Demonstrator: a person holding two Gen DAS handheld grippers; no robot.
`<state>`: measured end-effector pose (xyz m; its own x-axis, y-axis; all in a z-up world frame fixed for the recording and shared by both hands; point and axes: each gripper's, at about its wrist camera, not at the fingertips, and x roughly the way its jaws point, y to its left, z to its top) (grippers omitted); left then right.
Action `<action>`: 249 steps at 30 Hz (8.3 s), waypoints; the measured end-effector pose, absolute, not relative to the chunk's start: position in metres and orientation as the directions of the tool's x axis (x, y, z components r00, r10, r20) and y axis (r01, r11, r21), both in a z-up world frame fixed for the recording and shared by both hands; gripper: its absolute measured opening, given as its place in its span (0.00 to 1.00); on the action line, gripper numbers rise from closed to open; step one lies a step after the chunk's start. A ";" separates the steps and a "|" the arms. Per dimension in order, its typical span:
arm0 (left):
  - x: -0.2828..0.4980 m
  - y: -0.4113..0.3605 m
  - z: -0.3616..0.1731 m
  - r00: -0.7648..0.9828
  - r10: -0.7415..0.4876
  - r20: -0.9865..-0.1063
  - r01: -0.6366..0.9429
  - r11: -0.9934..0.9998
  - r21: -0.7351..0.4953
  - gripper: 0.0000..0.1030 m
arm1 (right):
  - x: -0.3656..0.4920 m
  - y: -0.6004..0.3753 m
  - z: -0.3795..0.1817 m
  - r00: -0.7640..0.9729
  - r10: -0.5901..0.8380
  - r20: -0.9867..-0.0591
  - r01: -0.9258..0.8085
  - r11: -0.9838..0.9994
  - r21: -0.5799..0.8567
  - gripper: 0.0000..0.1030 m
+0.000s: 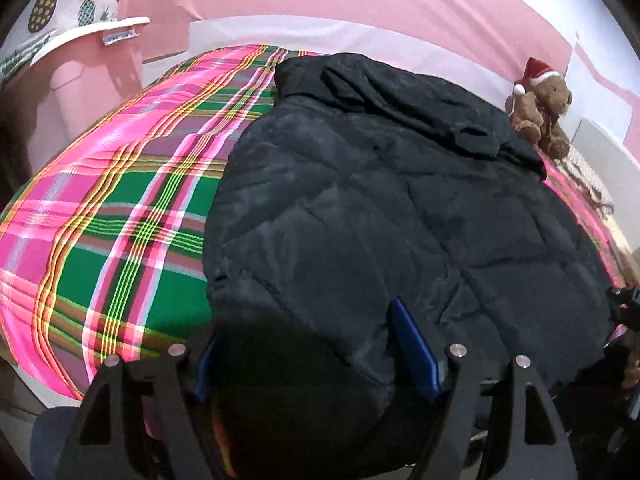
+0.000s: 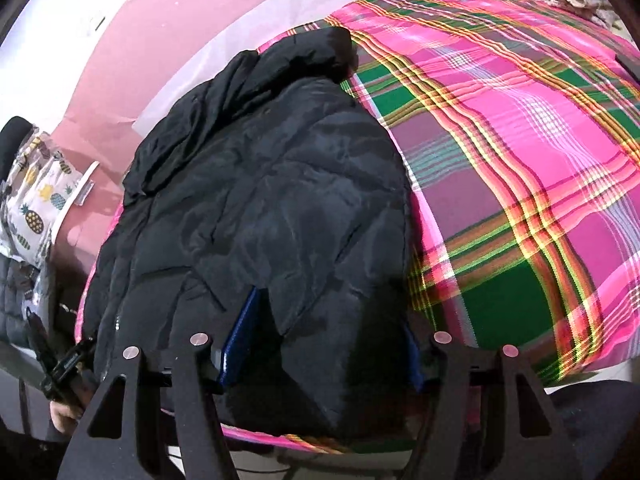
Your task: Fold large clothes
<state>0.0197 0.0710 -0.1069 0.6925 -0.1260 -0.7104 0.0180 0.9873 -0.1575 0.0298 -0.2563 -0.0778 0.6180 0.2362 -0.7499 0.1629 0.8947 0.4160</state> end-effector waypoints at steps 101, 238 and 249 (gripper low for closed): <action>0.313 0.019 0.003 0.724 -0.275 -0.632 0.188 0.961 -0.202 0.89 | 0.311 -0.213 0.020 0.714 0.094 -0.693 -0.024 0.994 0.110 0.72; 0.382 0.099 -0.032 0.739 -0.224 -0.635 0.134 0.973 -0.187 0.93 | 0.357 -0.268 -0.014 0.637 -0.085 -0.766 0.172 0.984 0.035 0.48; 0.349 0.044 0.015 0.750 -0.317 -0.581 0.263 0.948 -0.179 0.93 | 0.356 -0.156 0.020 0.651 0.113 -0.750 -0.090 0.993 0.072 0.48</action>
<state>0.3492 0.0443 0.0154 0.7498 -0.3172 -0.5807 0.2626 0.9482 -0.1788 0.3560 -0.1560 0.0203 0.6511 0.1132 -0.7505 -0.0899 0.9934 0.0718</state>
